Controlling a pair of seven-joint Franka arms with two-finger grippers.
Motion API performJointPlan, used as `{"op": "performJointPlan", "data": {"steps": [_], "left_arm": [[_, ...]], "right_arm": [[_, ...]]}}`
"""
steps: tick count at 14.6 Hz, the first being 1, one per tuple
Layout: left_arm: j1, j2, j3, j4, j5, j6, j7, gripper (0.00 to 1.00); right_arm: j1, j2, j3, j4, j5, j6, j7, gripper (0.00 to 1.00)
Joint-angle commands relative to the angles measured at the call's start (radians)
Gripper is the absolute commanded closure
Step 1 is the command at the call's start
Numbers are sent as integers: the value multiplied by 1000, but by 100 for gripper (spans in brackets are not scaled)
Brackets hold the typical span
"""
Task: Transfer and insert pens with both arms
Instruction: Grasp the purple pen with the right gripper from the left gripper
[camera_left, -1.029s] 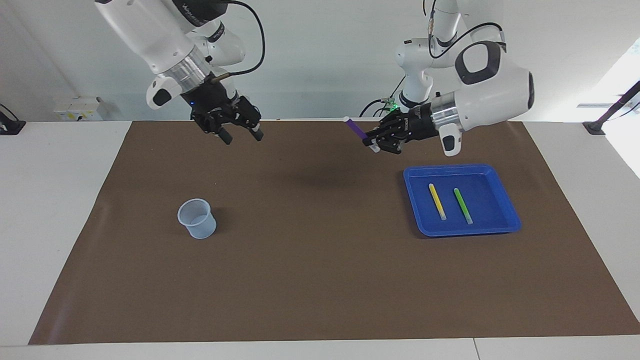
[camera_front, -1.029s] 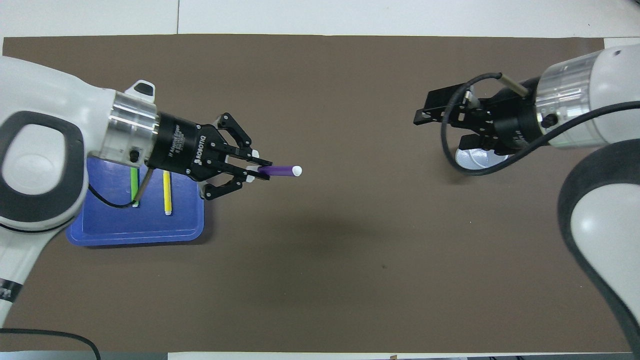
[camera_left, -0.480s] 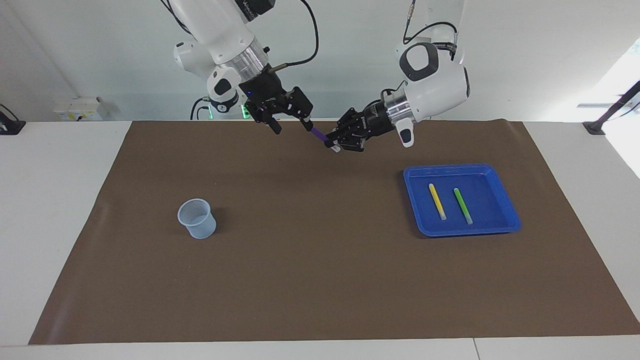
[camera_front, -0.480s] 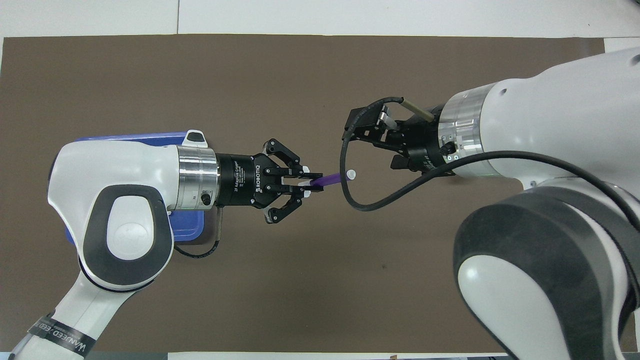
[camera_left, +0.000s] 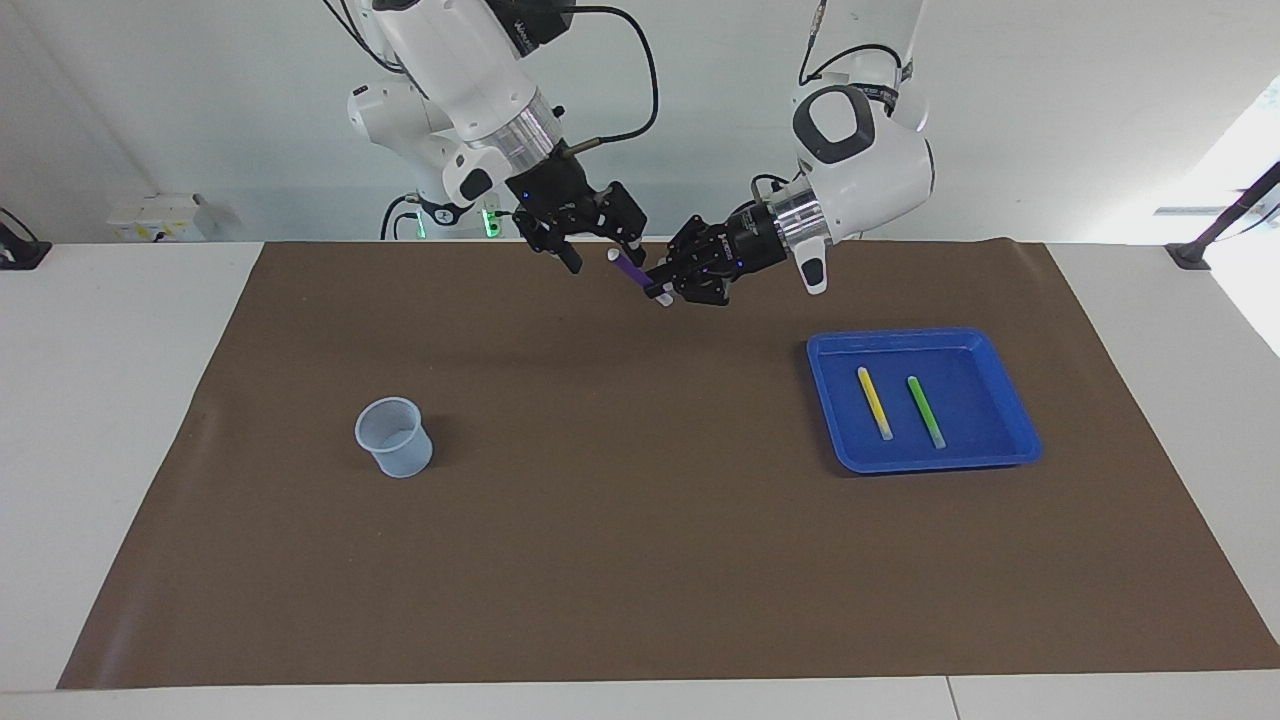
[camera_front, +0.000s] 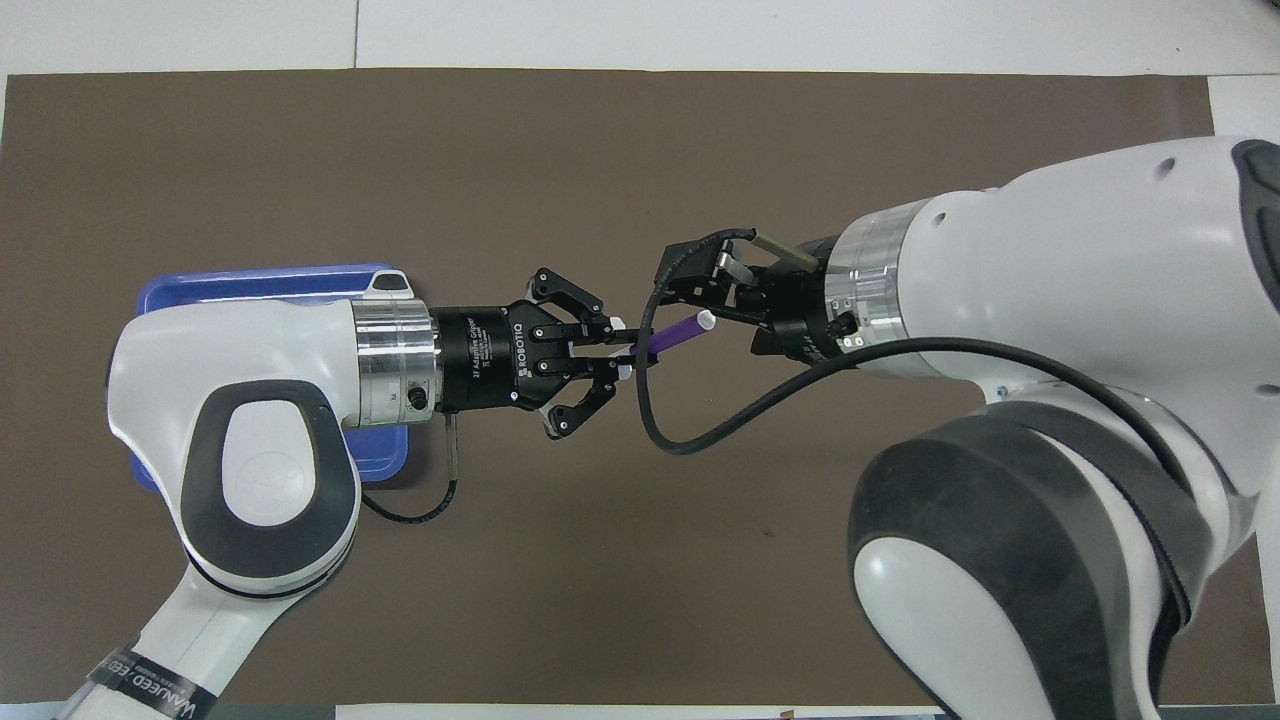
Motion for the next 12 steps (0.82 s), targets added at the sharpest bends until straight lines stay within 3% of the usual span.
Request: {"op": "performJointPlan", "data": {"steps": [1, 3, 4, 5, 6, 7, 12], "left_arm": [[-17, -39, 12, -38, -47, 22, 17, 100], [-17, -41, 12, -39, -51, 22, 22, 100], [-17, -41, 11, -39, -51, 22, 22, 100], [-17, -41, 11, -39, -54, 24, 23, 100], [-17, -41, 12, -39, -64, 24, 23, 100], [-17, -41, 12, -39, -67, 24, 28, 100], [-17, -41, 12, -39, -81, 30, 30, 100]], "right_arm": [[0, -29, 4, -39, 21, 23, 3, 0], [0, -29, 9, -36, 21, 33, 4, 4], [0, -28, 9, -33, 20, 37, 3, 15], [0, -28, 7, -33, 20, 41, 3, 35], [0, -26, 9, -33, 20, 47, 3, 71], [0, -26, 10, -32, 18, 47, 3, 100], [26, -26, 12, -31, 6, 47, 3, 100]]}}
